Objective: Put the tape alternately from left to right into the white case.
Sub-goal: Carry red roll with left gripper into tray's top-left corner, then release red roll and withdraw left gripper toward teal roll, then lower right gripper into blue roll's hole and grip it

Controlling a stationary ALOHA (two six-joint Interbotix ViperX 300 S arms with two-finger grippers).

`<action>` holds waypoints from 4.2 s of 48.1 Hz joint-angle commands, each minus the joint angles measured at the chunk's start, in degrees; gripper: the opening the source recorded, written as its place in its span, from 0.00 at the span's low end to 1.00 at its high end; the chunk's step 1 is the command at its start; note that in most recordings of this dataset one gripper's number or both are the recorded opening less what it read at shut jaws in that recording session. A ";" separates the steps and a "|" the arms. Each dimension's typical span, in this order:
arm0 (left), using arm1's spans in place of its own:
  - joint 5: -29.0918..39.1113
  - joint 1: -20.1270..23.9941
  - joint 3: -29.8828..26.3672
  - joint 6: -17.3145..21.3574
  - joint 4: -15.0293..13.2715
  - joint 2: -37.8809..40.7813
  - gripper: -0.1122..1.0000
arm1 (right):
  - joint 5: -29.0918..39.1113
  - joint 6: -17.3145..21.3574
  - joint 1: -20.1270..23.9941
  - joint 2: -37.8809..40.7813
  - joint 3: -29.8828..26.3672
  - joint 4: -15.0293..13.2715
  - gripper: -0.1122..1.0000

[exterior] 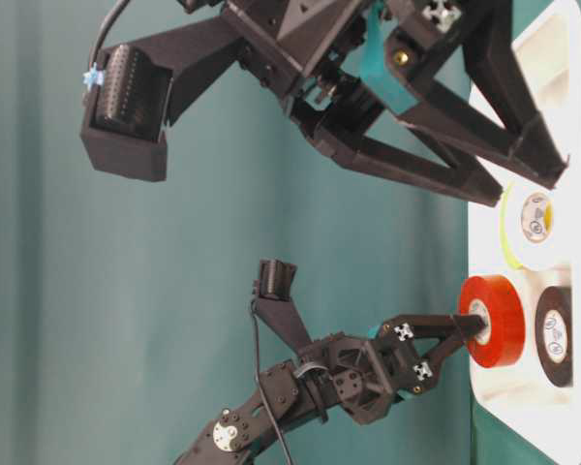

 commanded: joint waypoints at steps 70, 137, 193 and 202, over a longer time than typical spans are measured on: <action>-0.26 -1.85 3.60 1.76 -0.18 -5.45 0.98 | -0.44 -0.09 0.09 -0.26 -0.70 0.00 0.74; -7.03 -32.61 15.56 -11.16 -0.35 -11.87 0.97 | 0.00 0.18 0.09 -0.26 0.79 0.26 0.74; -7.47 -33.31 15.38 -14.50 -0.35 -10.72 0.97 | 5.62 13.27 6.94 -5.54 8.96 3.69 0.74; -7.56 -33.31 15.29 -14.50 -0.35 -10.72 0.97 | 8.17 13.54 9.05 -6.06 8.96 5.98 0.74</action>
